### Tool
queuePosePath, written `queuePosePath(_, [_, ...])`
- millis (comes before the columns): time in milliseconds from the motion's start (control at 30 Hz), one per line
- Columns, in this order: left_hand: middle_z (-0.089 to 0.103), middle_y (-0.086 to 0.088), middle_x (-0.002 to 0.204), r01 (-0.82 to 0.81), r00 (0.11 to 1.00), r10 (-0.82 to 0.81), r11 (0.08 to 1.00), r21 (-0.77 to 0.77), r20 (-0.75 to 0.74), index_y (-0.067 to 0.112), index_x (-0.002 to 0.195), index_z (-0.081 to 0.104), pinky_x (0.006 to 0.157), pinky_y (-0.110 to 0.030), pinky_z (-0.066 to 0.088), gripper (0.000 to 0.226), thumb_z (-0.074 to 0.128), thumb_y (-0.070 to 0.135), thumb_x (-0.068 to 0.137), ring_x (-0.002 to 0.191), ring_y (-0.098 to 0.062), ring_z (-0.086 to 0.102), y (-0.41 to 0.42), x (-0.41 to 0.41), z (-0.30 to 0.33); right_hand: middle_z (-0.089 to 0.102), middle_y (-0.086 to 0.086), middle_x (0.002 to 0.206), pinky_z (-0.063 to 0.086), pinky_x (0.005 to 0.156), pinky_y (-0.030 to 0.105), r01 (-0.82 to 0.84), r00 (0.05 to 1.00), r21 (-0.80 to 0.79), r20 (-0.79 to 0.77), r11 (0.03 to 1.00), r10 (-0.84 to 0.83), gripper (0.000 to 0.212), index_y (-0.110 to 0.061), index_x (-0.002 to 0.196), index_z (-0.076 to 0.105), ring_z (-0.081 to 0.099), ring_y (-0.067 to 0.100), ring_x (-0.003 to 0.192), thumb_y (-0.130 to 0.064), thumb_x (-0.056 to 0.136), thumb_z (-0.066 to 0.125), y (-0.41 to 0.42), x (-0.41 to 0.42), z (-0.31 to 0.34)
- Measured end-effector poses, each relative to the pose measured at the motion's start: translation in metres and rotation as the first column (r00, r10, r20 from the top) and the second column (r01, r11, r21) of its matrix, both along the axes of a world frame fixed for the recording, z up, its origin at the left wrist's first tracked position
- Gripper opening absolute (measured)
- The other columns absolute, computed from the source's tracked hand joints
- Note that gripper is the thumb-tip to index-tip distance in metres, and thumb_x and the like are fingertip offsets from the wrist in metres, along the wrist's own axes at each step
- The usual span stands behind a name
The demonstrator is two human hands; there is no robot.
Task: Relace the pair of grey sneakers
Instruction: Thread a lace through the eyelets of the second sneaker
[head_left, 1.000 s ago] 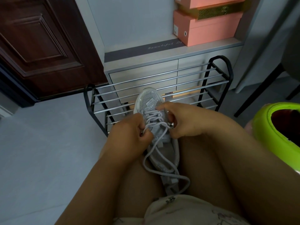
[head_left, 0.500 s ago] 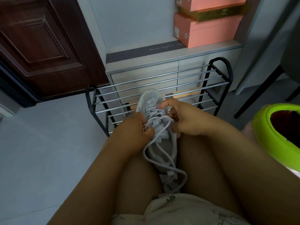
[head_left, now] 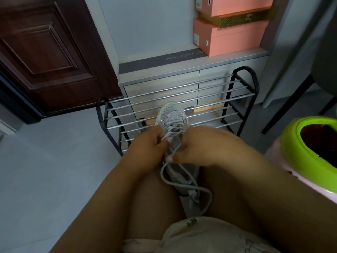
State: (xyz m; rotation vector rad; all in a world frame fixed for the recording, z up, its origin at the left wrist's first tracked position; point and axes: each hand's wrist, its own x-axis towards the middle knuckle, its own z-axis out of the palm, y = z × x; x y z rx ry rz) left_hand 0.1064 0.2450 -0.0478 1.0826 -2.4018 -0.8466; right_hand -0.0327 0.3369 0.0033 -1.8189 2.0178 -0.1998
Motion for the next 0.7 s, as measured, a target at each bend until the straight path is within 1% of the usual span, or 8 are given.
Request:
queuePosePath(100, [0.064, -0.004, 0.075, 0.008, 1.000, -0.007, 0.999, 0.035, -0.025, 0.015, 0.079, 0.055, 0.067, -0.042, 0.051, 0.022, 0.056, 0.033, 0.092, 0.069, -0.020, 0.060, 0.002, -0.001, 0.003, 0.063, 0.000, 0.106, 0.049, 0.081, 0.030, 0.066, 0.994, 0.076, 0.082, 0.995, -0.073, 0.040, -0.022, 0.110, 0.063, 0.058, 0.017, 0.098, -0.051, 0.083, 0.059, -0.008, 0.018, -0.017])
queuePosePath(133, [0.063, -0.006, 0.075, 0.014, 0.999, -0.012, 0.999, 0.045, -0.035, 0.013, 0.079, 0.055, 0.068, -0.044, 0.051, 0.023, 0.056, 0.033, 0.092, 0.070, -0.021, 0.061, 0.002, -0.001, 0.003, 0.062, 0.001, 0.103, 0.049, 0.078, 0.026, 0.096, 0.987, 0.087, 0.124, 0.992, -0.106, 0.038, -0.018, 0.111, 0.063, 0.057, 0.016, 0.096, -0.043, 0.083, 0.061, -0.011, 0.018, -0.019])
queuePosePath(200, [0.062, -0.005, 0.075, 0.019, 0.999, -0.017, 0.999, 0.049, -0.042, 0.013, 0.078, 0.055, 0.068, -0.042, 0.049, 0.025, 0.057, 0.034, 0.092, 0.071, -0.021, 0.060, 0.001, -0.001, 0.005, 0.057, 0.001, 0.080, 0.043, 0.059, 0.022, 0.157, 0.958, 0.074, 0.230, 0.985, -0.170, 0.013, -0.015, 0.082, 0.062, 0.055, 0.017, 0.078, -0.028, 0.081, 0.064, -0.014, 0.016, -0.020])
queuePosePath(267, [0.061, -0.003, 0.076, 0.021, 0.999, -0.019, 0.999, 0.044, -0.038, 0.013, 0.078, 0.056, 0.066, -0.037, 0.046, 0.025, 0.057, 0.034, 0.091, 0.071, -0.018, 0.058, 0.001, -0.001, 0.005, 0.055, 0.002, 0.069, 0.040, 0.051, 0.021, 0.230, 0.899, 0.106, 0.357, 0.967, -0.253, 0.015, -0.017, 0.068, 0.056, 0.055, 0.016, 0.066, -0.024, 0.076, 0.067, -0.015, 0.013, -0.019])
queuePosePath(367, [0.058, 0.000, 0.072, 0.022, 0.999, -0.020, 0.998, 0.065, -0.035, 0.012, 0.077, 0.056, 0.061, -0.027, 0.041, 0.026, 0.057, 0.033, 0.092, 0.064, -0.010, 0.051, -0.001, -0.001, 0.005, 0.056, -0.005, 0.060, 0.037, 0.040, 0.013, 0.259, 0.815, 0.192, 0.482, 0.946, -0.321, 0.021, -0.023, 0.064, 0.057, 0.053, 0.005, 0.047, -0.037, 0.071, 0.072, -0.013, 0.016, -0.017])
queuePosePath(500, [0.060, -0.011, 0.070, 0.031, 0.998, -0.021, 0.985, 0.169, -0.059, 0.003, 0.079, 0.054, 0.058, -0.028, 0.045, 0.031, 0.057, 0.030, 0.093, 0.056, -0.012, 0.054, -0.003, -0.002, 0.008, 0.066, 0.000, 0.077, 0.051, 0.062, 0.023, 0.291, 0.789, 0.166, 0.515, 0.942, -0.334, 0.012, -0.020, 0.073, 0.064, 0.063, 0.013, 0.072, -0.030, 0.074, 0.071, -0.016, 0.021, -0.024])
queuePosePath(600, [0.064, -0.021, 0.073, 0.039, 0.996, -0.018, 0.966, 0.255, -0.086, 0.000, 0.082, 0.052, 0.053, -0.029, 0.045, 0.030, 0.056, 0.028, 0.094, 0.050, -0.020, 0.057, -0.004, -0.002, 0.009, 0.054, 0.000, 0.055, 0.035, 0.038, 0.014, 0.299, 0.743, 0.245, 0.547, 0.922, -0.386, 0.015, -0.015, 0.063, 0.056, 0.050, 0.010, 0.045, -0.013, 0.076, 0.065, -0.014, 0.016, -0.018])
queuePosePath(700, [0.065, -0.018, 0.069, 0.050, 0.995, -0.023, 0.957, 0.287, -0.097, 0.002, 0.084, 0.054, 0.052, -0.027, 0.044, 0.024, 0.054, 0.024, 0.095, 0.048, -0.019, 0.056, -0.005, 0.000, 0.009, 0.036, 0.000, 0.046, 0.017, 0.035, 0.010, 0.249, 0.600, 0.312, 0.694, 0.917, -0.399, 0.023, -0.013, 0.055, 0.050, 0.026, 0.007, 0.030, -0.003, 0.075, 0.056, -0.008, 0.004, -0.005])
